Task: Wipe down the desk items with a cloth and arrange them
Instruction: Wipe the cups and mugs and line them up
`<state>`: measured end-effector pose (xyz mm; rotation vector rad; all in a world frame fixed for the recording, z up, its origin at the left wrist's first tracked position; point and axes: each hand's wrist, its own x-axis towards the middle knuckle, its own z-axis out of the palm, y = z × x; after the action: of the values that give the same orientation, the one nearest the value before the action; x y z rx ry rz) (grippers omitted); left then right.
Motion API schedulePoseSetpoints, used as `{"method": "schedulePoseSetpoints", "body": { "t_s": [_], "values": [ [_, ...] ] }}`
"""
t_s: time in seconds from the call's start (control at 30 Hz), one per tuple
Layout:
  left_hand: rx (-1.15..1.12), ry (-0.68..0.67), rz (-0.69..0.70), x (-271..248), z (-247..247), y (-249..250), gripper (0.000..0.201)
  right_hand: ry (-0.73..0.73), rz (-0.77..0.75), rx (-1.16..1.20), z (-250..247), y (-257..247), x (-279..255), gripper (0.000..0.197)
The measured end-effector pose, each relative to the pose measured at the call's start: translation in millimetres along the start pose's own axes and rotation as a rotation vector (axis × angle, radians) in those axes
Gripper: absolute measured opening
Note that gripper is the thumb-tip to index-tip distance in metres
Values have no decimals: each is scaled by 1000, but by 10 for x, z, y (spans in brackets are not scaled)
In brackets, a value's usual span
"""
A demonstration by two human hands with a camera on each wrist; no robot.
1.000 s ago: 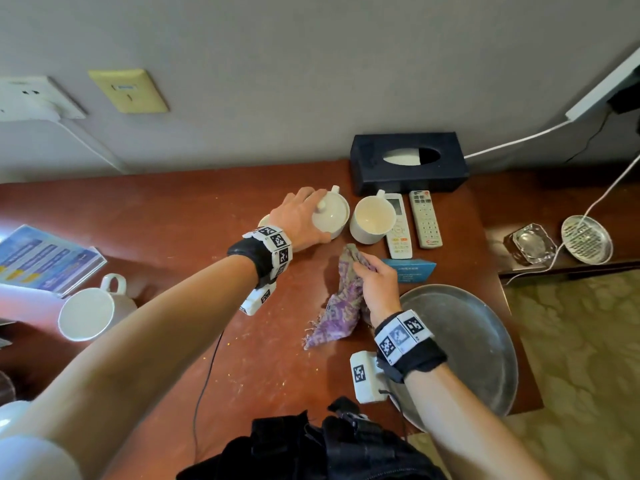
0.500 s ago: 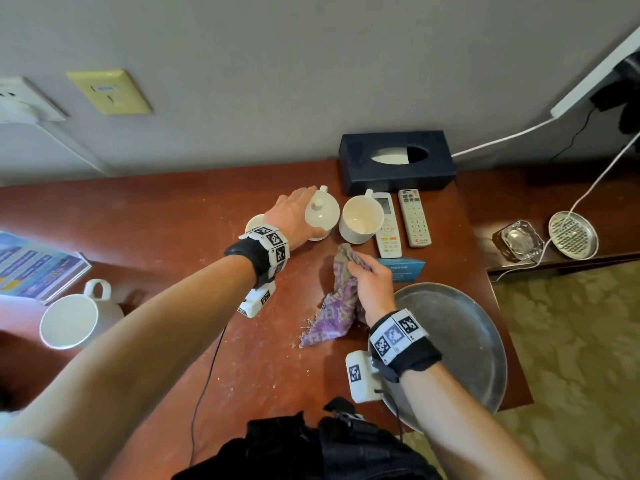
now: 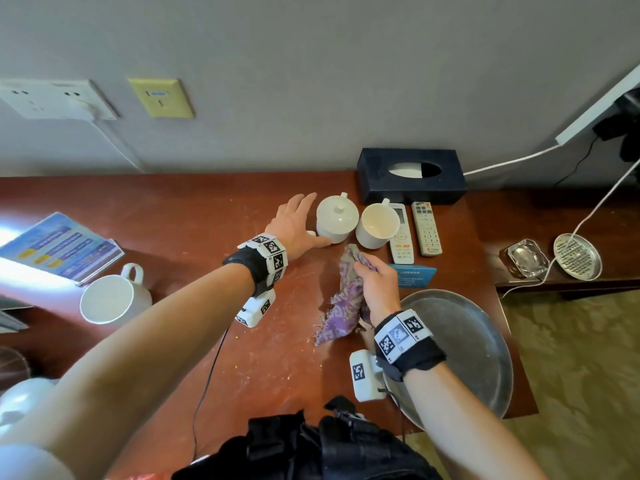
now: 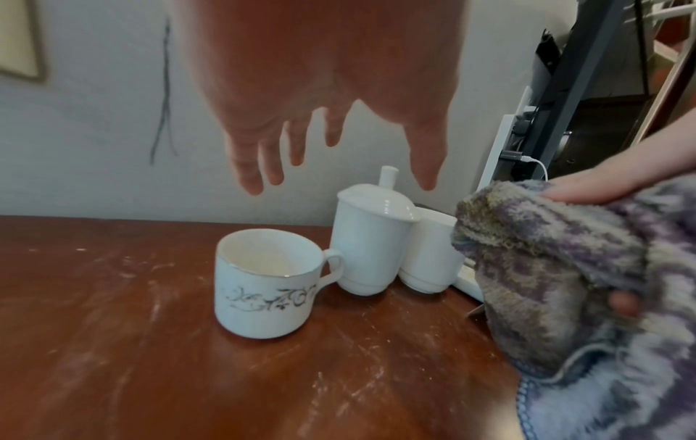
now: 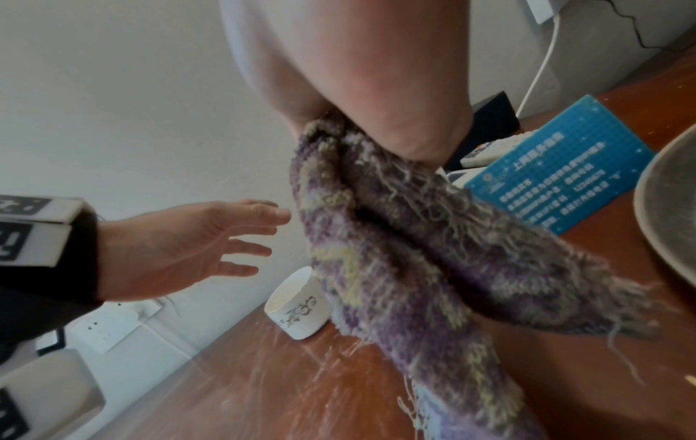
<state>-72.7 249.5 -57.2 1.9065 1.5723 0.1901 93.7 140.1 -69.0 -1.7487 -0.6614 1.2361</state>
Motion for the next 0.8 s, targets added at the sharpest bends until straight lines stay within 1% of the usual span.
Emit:
{"method": "schedulePoseSetpoints", "body": {
  "t_s": [0.13,0.3,0.37,0.43,0.53,0.6,0.73,0.8],
  "values": [
    [-1,61,-27,-244,-146,-195,94,-18,-16,-6,179,-35,-125,31],
    [-4,147,-68,-676,-338,-558,95,-55,-88,-43,479,-36,-318,30],
    [-6,183,-92,-877,-446,-745,95,-86,-103,-70,664,-40,-402,26],
    [1,220,-138,-1085,-562,-963,95,-128,-111,-88,888,-43,-498,25],
    [13,280,-216,-1374,-710,-1324,95,-197,-122,-85,1217,-71,-651,30],
    [30,314,-268,-1564,-793,-1572,95,-239,-126,-97,1424,-77,-740,30],
    [48,334,-382,-1900,-913,-1999,96,-330,-144,-161,1823,-13,-893,21],
    [33,324,-440,-2020,-921,-2178,100,-363,-140,-181,1979,34,-954,19]
  ]
}}
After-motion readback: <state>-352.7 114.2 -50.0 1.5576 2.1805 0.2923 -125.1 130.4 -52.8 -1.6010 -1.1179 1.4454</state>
